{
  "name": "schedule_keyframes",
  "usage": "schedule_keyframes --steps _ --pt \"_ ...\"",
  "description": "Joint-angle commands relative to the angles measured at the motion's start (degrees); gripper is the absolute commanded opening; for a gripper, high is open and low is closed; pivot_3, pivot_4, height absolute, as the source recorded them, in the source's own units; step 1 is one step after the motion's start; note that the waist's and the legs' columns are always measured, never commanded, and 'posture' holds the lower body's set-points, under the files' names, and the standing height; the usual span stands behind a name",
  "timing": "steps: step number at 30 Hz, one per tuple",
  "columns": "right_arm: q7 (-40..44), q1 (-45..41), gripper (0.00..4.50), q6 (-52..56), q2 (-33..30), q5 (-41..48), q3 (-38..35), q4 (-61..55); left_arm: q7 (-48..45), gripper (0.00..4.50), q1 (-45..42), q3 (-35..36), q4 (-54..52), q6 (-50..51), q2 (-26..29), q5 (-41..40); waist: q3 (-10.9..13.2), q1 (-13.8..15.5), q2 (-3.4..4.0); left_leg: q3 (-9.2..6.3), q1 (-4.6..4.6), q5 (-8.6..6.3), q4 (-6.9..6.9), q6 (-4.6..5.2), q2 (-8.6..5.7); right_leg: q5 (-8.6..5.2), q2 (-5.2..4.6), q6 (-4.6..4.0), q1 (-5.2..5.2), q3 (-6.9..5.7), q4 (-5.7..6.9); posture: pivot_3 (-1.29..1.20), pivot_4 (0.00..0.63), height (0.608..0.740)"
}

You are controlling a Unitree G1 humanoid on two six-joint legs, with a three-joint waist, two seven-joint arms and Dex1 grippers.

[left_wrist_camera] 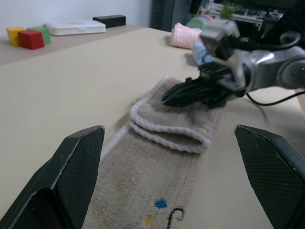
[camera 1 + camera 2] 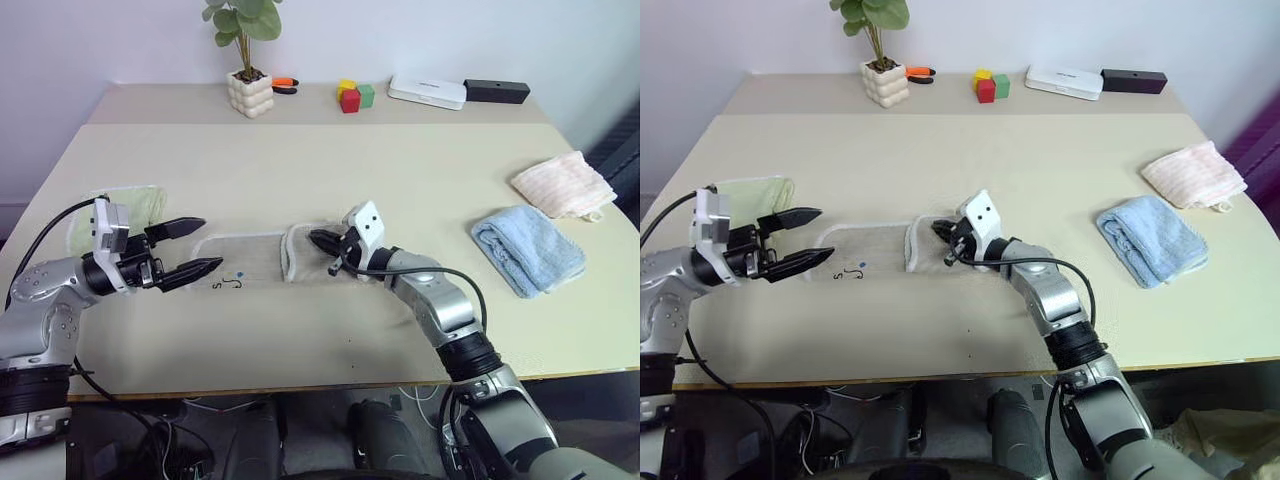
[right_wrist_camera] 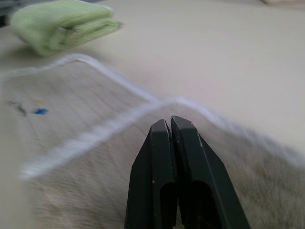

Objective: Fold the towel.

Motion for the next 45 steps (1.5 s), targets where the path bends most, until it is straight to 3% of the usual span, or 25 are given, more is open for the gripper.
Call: schedule_keyframes --steps 1,9,10,12,19,20,23,26,30,32,38,45 --pt "-0.6 1.1 0.10 -6.9 0.4 -3.8 0.4 5.3 0.7 4.50 0.5 1.3 -2.5 0.3 0.2 -1.2 0.0 0.1 0.00 0.00 0.00 0.00 0.00 0.00 0.00 0.00 -0.01 0.00 0.00 0.00 0.00 0.00 0.150 0.735" --pt "1.6 0.9 0.10 -11.8 0.7 -7.8 2.0 7.7 0.9 4.50 0.2 1.3 -2.2 0.3 0.4 -1.1 0.0 0.0 -0.03 0.00 0.05 0.01 0.00 -0.01 0.00 0.00 0.00 0.00 0.06 0.00 0.01 0.00 0.150 0.735" --pt "1.6 0.7 0.32 -11.8 0.8 -8.0 2.0 7.4 0.9 4.50 0.0 1.1 -2.1 0.2 0.3 -1.0 0.0 0.0 -0.03 0.00 0.05 0.01 0.00 -0.01 0.00 0.00 0.00 0.00 0.06 0.00 0.01 0.00 0.150 0.735" --pt "3.3 0.7 0.87 -11.4 0.4 -8.2 2.5 5.4 1.0 4.50 -0.2 1.0 -2.0 0.3 0.2 -1.0 0.0 0.0 -0.03 0.00 0.05 0.01 0.00 -0.01 0.00 0.00 0.00 0.00 0.06 0.00 0.01 0.00 0.150 0.735" --pt "6.5 -0.8 4.23 -6.5 -2.3 -7.0 0.8 -5.8 4.4 4.50 2.4 2.8 -5.6 6.8 0.4 -4.4 0.0 0.0 0.04 0.00 0.03 0.01 0.00 -0.01 0.00 0.00 -0.01 0.00 0.04 0.00 0.02 0.00 0.150 0.735" --pt "6.0 -1.4 4.43 -5.4 -2.4 -6.6 -0.1 -7.1 5.7 4.50 3.5 3.4 -7.3 8.6 0.3 -5.5 0.0 -0.1 0.05 0.01 0.02 0.00 0.00 -0.01 0.00 0.00 -0.03 0.00 0.03 0.02 0.01 0.00 0.150 0.735" --pt "1.8 -4.0 4.43 -2.2 -1.7 -5.3 -4.3 -8.2 8.9 4.50 7.2 4.7 -12.2 14.0 0.2 -8.8 0.0 -0.1 0.05 -0.01 0.03 0.00 0.00 -0.01 0.02 0.00 -0.02 0.00 0.01 0.01 0.03 0.00 0.150 0.735" --pt "3.0 -5.2 4.43 1.2 -2.3 -2.2 -6.5 -10.1 12.8 4.50 9.8 6.1 -15.4 19.4 0.0 -12.4 0.0 0.1 0.04 -0.01 0.03 0.00 0.00 -0.02 0.01 0.00 -0.03 0.00 0.01 0.01 0.04 0.00 0.150 0.735" --pt "12.1 -3.9 4.43 8.0 -6.5 6.7 -7.9 -20.0 22.4 4.50 13.8 11.4 -22.0 31.3 -0.5 -25.1 0.1 0.1 0.06 -0.01 0.01 0.00 -0.01 -0.01 0.02 0.00 -0.07 0.00 0.01 0.02 0.02 0.00 0.150 0.735" --pt "17.7 -2.1 4.43 10.9 -11.0 10.7 -8.5 -24.4 31.6 4.50 15.3 14.6 -23.4 36.8 -1.9 -33.5 0.1 0.3 0.05 -0.06 0.01 0.00 -0.01 -0.01 0.01 0.00 -0.10 0.00 0.02 0.00 0.01 0.00 0.150 0.735" --pt "25.6 1.3 4.43 11.4 -19.9 15.2 -10.5 -29.5 53.3 4.50 23.9 17.9 -25.1 39.3 -10.8 -52.6 0.1 0.1 0.03 -0.21 0.12 -0.02 -0.01 0.02 -0.01 0.00 -0.17 0.00 0.15 0.00 -0.02 0.00 0.150 0.735" --pt "25.7 1.8 4.43 10.2 -21.1 14.4 -10.1 -29.3 68.6 4.50 28.3 14.8 -28.3 34.7 -17.8 -60.1 0.0 0.3 0.01 -0.23 0.11 -0.01 0.02 0.00 -0.07 -0.10 -0.18 -0.19 0.17 0.01 -0.03 0.00 0.150 0.735"
